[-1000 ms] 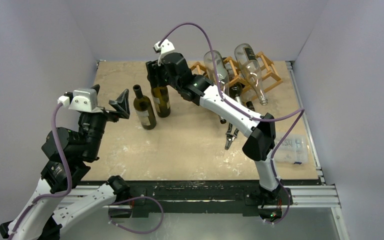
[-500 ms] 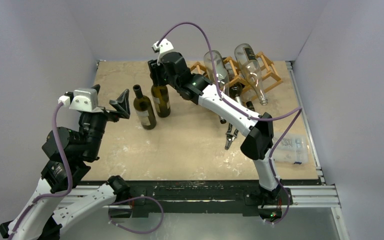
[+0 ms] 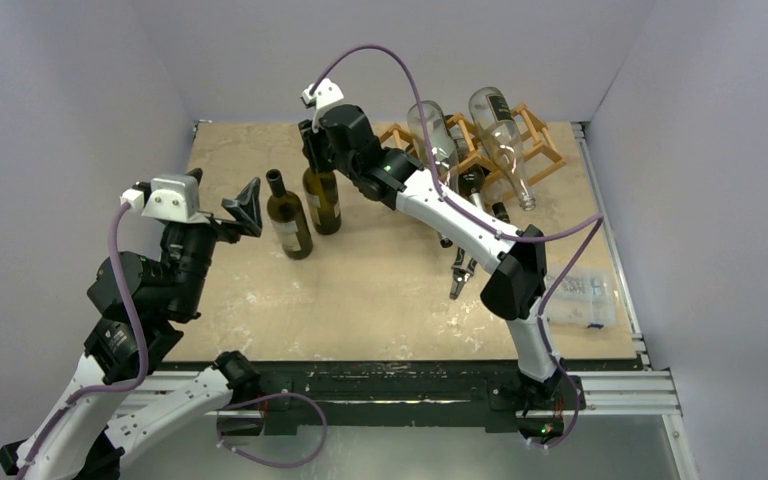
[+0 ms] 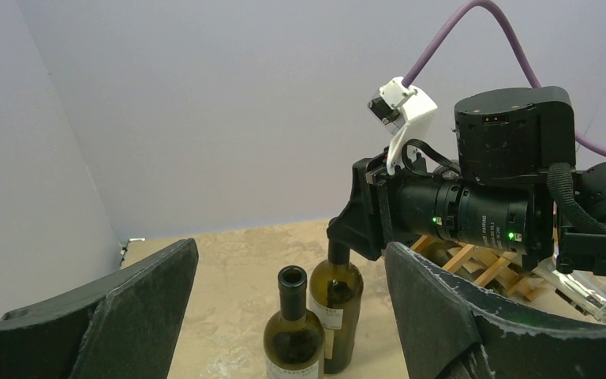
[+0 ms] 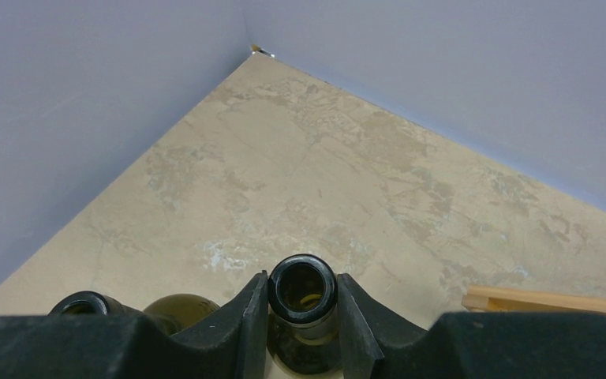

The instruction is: Put the wine bottle on the wine rack

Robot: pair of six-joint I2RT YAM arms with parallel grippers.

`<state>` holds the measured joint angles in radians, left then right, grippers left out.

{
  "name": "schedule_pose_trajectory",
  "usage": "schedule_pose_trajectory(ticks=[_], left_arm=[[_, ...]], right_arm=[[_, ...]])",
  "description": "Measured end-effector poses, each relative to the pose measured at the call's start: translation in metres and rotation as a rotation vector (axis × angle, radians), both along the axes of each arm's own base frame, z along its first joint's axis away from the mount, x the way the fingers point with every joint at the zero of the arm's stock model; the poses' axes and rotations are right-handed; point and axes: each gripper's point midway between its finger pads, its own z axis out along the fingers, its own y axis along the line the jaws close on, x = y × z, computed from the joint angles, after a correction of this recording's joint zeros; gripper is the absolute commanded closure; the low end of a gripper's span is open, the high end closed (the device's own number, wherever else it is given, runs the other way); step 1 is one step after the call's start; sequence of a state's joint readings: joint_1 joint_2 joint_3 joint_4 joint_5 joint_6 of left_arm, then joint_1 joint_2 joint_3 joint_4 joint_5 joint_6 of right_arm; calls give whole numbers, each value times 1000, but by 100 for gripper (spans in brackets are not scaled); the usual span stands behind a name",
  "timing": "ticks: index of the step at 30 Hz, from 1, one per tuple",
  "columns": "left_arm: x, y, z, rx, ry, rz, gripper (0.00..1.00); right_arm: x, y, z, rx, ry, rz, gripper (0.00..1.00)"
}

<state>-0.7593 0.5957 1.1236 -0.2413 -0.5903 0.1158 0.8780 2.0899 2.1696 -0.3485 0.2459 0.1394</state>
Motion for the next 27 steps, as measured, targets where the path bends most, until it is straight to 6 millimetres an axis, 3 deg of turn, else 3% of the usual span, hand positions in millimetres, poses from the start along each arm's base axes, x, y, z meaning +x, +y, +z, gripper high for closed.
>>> schedule_pose_trajectory(ticks=[9, 20, 27], left_arm=[[1, -1, 0, 2, 1, -2, 12], [1, -2, 0, 2, 2, -6, 14], [0, -3, -2, 3, 7, -11, 14]], right_arm=[[-6, -9, 0, -8, -13, -2, 100], [-49, -63, -2, -81, -16, 4, 100], [-89, -93, -12, -85, -15, 48, 100]])
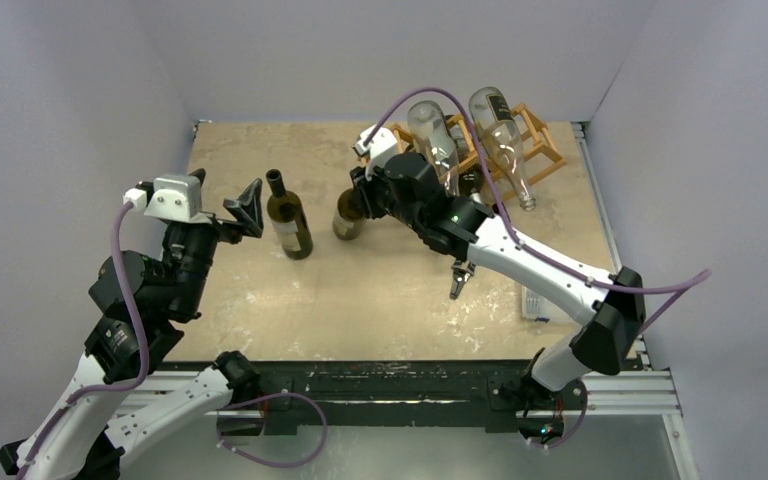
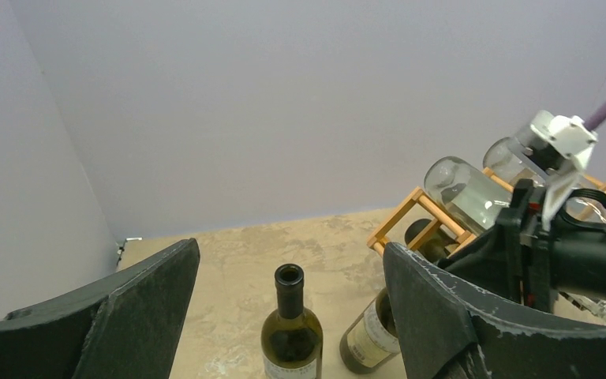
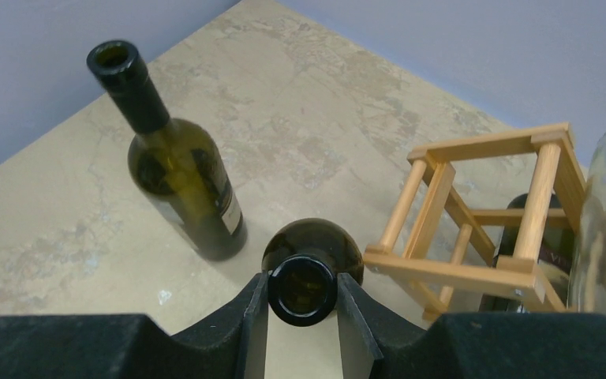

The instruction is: Put the wine bottle on the wine rack

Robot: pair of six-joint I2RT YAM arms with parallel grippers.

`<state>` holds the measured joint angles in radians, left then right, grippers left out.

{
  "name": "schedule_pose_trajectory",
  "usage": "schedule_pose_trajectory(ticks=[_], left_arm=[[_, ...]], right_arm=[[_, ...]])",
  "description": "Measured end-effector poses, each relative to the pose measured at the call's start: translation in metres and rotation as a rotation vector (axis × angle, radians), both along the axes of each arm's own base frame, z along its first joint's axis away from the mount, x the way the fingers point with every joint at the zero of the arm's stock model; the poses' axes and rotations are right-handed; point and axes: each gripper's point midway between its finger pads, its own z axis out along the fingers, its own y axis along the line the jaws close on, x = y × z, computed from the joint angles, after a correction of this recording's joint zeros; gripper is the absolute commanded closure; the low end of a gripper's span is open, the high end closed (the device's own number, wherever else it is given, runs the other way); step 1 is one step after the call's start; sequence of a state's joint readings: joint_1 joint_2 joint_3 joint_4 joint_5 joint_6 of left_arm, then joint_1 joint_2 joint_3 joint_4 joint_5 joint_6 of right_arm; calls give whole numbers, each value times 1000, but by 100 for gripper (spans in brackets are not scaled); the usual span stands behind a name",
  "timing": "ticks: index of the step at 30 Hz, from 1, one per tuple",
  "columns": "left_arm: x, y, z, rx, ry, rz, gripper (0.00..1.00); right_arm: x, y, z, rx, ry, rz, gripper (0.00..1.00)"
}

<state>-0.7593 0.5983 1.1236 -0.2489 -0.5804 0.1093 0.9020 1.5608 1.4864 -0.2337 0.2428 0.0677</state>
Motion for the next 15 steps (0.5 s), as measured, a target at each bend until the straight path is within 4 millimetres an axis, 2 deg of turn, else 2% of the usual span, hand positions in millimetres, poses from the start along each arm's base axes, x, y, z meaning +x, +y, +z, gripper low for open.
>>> schedule_pose_trajectory(ticks=[8, 15], left_arm=[[2, -4, -3, -9, 13, -11, 14], [2, -8, -5, -18, 24, -30, 14]], right_arm=[[-44, -25, -22, -12, 7, 43, 100], [-73, -52, -80, -129, 99, 61, 100]])
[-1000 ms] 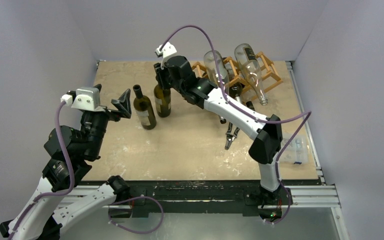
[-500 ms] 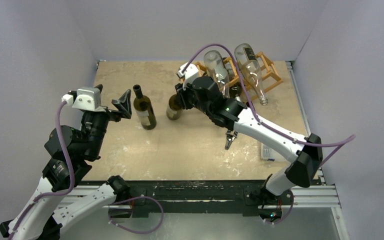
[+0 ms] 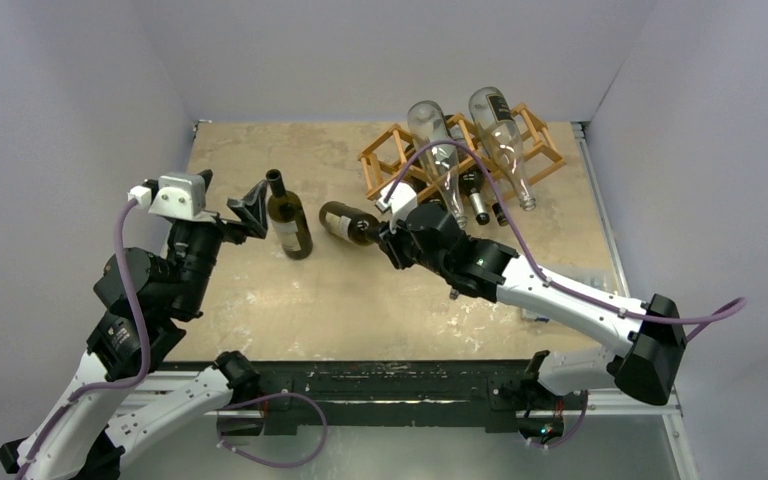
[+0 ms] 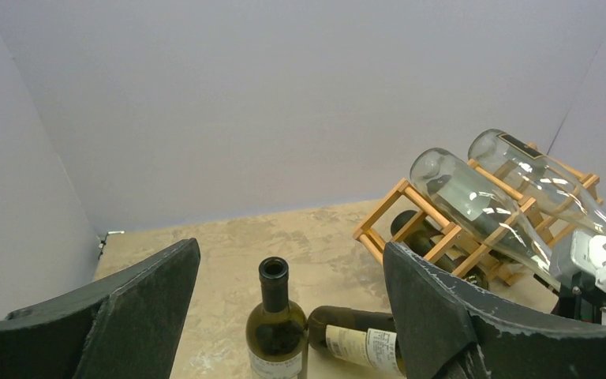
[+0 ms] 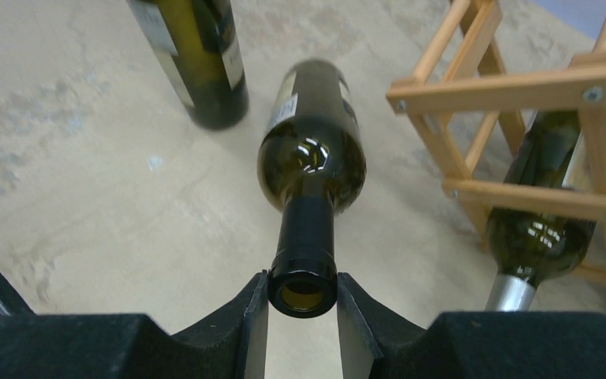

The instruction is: Put the wine bottle on the wine rack

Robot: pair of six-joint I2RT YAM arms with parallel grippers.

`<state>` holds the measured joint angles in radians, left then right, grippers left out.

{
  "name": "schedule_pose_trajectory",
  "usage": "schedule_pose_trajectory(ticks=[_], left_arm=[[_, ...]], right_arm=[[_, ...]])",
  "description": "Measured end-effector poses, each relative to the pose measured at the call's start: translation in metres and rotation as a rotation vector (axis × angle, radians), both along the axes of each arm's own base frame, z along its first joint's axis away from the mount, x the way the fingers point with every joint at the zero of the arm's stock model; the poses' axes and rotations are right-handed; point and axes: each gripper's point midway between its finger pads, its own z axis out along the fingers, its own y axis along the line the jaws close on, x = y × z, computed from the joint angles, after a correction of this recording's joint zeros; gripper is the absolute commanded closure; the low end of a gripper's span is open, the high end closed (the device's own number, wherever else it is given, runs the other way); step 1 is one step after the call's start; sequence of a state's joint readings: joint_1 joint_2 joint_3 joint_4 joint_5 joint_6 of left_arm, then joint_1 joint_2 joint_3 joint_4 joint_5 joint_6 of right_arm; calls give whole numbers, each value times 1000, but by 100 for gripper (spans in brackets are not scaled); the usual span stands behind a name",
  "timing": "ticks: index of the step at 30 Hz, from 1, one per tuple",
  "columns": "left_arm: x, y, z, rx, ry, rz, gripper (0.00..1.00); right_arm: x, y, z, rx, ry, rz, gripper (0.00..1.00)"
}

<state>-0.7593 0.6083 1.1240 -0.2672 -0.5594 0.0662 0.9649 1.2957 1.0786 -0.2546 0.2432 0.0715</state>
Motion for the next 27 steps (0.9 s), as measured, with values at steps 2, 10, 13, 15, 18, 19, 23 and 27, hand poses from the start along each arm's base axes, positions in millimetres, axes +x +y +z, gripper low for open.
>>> schedule_pose_trajectory(ticks=[2, 10, 13, 15, 18, 19, 23, 27], left_arm=[[0, -1, -1, 0, 4, -4, 15], [1, -2, -2, -7, 8, -8, 15], [2, -4, -2, -10, 13, -10, 15], [2, -4, -3, -9, 15, -10, 15], [2, -4, -3, -7, 16, -10, 15], [3, -5, -4, -7, 17, -10, 15], [4, -6, -5, -2, 22, -10, 15], [4, -6, -5, -2, 23, -10, 15]], right_arm=[[-6, -8, -14, -27, 26, -2, 100], [-29, -26, -59, -52, 119, -17, 100], [-36, -29, -80, -66, 169, -35, 100], [-39, -28, -95, -77, 209, -51, 100], [-43, -25, -114, -77, 241, -75, 100], [-46, -24, -120, -79, 249, -82, 100], [-56, -21, -146, -101, 268, -96, 100], [-63, -21, -169, -134, 272, -112, 92]])
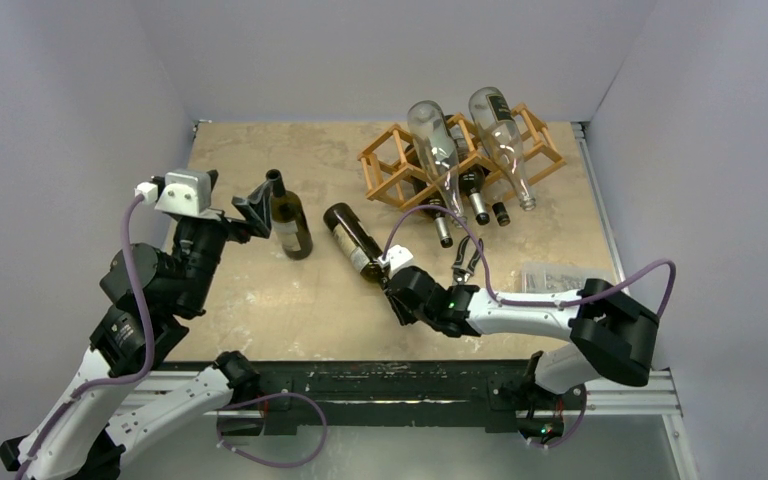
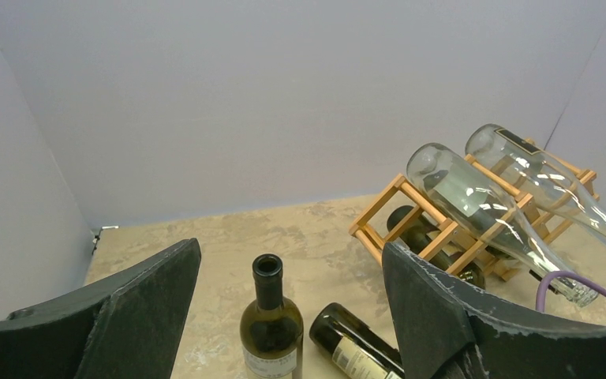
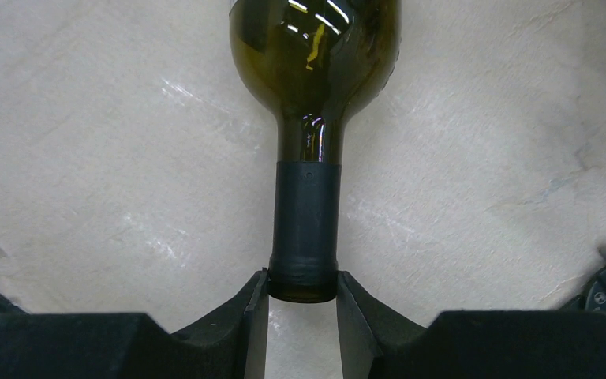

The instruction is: Put the wine bottle on the wine rack

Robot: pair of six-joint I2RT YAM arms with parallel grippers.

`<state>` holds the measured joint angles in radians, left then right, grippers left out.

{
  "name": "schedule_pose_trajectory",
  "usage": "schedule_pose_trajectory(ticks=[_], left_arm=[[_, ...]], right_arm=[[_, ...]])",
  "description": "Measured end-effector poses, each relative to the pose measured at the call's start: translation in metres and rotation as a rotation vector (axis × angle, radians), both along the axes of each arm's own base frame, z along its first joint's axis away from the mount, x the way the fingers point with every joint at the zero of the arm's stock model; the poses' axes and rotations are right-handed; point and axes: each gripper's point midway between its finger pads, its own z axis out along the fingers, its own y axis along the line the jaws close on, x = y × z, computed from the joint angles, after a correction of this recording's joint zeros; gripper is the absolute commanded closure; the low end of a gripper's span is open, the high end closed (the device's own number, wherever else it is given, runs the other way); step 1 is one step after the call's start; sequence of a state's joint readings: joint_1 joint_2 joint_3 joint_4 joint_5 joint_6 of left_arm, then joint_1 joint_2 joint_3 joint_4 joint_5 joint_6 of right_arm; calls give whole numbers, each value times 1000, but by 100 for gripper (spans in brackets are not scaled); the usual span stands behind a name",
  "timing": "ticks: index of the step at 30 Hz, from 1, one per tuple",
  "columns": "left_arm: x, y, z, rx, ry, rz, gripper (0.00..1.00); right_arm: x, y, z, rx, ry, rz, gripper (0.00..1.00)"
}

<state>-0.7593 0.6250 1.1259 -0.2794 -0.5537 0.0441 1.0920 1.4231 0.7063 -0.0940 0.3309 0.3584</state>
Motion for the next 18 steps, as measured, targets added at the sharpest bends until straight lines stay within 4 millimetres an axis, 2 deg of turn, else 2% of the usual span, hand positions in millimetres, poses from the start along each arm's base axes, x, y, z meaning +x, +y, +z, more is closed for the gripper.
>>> schedule_pose_trajectory(ticks=[1, 4, 6, 10, 13, 18], left_arm=[[0, 0, 0, 0, 0, 0, 15], [0, 0, 0, 0, 0, 0, 15], [0, 0, 0, 0, 0, 0, 15], [0, 0, 0, 1, 0, 0, 15], [0, 0, 0, 1, 1, 1, 16], [2, -2, -2, 7, 6, 1, 16]], right_arm=[[0, 1, -2, -5, -1, -3, 84], [1, 7, 1, 23, -21, -19, 71], [3, 10, 3, 45, -29, -28, 56], [5, 13, 1, 68, -38, -43, 35], [8, 17, -5, 64, -39, -43, 27], [12, 23, -18, 32, -38, -37, 25]])
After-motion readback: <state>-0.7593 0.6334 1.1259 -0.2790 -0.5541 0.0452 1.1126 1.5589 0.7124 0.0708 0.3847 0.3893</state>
